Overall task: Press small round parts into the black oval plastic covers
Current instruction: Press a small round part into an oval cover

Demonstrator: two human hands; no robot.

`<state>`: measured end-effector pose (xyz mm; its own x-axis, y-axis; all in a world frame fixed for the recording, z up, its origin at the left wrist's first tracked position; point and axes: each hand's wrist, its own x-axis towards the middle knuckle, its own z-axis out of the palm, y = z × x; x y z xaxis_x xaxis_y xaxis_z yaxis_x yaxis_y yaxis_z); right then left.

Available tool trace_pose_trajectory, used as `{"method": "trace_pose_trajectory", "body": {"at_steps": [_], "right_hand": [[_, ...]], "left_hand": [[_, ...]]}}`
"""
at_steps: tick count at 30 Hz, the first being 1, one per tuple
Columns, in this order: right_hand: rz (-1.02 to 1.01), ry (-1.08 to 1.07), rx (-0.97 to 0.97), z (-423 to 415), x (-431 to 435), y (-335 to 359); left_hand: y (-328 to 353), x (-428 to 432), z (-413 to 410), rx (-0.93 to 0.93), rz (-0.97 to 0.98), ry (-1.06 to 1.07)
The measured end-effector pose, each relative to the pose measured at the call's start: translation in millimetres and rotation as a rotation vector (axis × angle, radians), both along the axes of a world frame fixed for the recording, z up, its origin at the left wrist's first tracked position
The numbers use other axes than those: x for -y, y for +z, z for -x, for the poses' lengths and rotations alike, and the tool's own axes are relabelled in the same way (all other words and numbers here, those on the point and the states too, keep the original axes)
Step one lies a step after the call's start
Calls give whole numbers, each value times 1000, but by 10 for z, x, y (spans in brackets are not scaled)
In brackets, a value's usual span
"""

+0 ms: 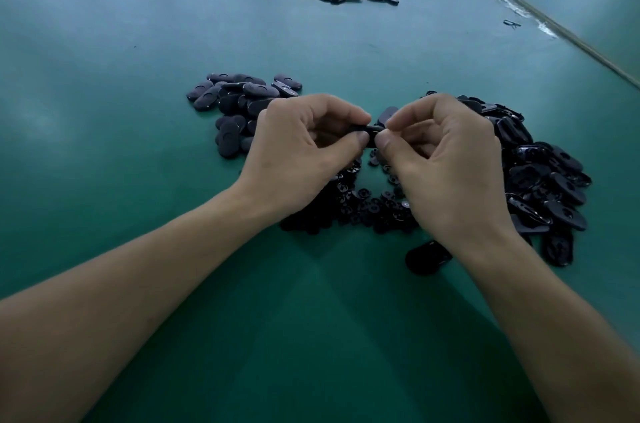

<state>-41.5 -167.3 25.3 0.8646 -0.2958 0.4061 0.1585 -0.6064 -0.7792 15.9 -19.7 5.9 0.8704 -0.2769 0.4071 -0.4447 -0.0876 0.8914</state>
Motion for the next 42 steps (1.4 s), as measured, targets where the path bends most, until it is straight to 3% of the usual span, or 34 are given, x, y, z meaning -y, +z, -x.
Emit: {"method": "trace_pose_trajectory", "body": {"at_steps": [13,30,42], "right_hand": [[92,-88,25,30,-48,7],[176,-6,-73,33,31,57],[84,-20,-60,30,-44,-1]], "left_hand": [[-17,8,28,100,-78,-20],[-33,22,70,295,-224,47],[-32,18,54,293,-260,98]]}}
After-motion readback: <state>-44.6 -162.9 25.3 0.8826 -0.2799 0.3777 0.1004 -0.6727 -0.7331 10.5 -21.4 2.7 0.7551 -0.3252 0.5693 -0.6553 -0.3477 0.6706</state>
